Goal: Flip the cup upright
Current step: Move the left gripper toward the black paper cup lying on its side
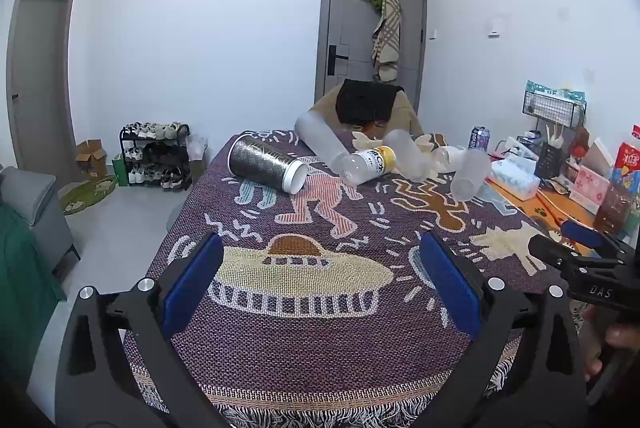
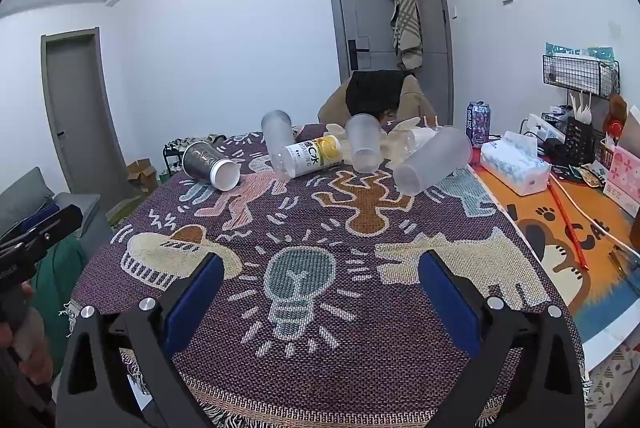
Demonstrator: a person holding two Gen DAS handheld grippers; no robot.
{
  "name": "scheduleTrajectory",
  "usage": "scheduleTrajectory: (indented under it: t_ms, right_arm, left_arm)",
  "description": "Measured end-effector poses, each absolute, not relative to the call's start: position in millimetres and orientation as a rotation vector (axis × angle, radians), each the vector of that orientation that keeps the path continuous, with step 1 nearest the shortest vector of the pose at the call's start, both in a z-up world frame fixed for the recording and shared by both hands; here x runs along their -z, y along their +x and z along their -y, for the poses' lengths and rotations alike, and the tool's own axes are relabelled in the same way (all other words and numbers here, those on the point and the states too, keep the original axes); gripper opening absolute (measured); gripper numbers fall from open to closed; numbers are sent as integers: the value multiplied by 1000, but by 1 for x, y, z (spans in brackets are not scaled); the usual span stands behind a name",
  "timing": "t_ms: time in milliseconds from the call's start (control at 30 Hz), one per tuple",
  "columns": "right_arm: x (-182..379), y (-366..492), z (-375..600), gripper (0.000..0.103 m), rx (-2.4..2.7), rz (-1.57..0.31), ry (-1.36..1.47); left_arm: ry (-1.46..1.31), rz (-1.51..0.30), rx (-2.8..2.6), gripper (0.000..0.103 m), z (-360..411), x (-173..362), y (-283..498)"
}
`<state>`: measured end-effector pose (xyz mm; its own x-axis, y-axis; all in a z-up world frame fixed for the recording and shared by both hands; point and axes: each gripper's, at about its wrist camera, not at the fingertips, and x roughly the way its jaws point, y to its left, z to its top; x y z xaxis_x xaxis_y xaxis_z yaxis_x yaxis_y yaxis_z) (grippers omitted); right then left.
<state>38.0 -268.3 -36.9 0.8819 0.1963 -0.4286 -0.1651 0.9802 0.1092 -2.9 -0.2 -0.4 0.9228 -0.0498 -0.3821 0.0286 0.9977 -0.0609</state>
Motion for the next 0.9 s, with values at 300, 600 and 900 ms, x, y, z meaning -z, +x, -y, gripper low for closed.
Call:
scheduleTrajectory:
  t_ms: [300,600,900]
  right_arm:
    - [38,40,269,96,-181,-453,78]
    - [36,40,267,96,-179,-451,77]
    - [35,39,269,96,-182,-452,84]
  left_arm:
    - [-55,-396,42,98,1,1,-3]
    - [-59,-393,45,98,5,3,-4]
    - [-63,-397,47,98,5,2,-4]
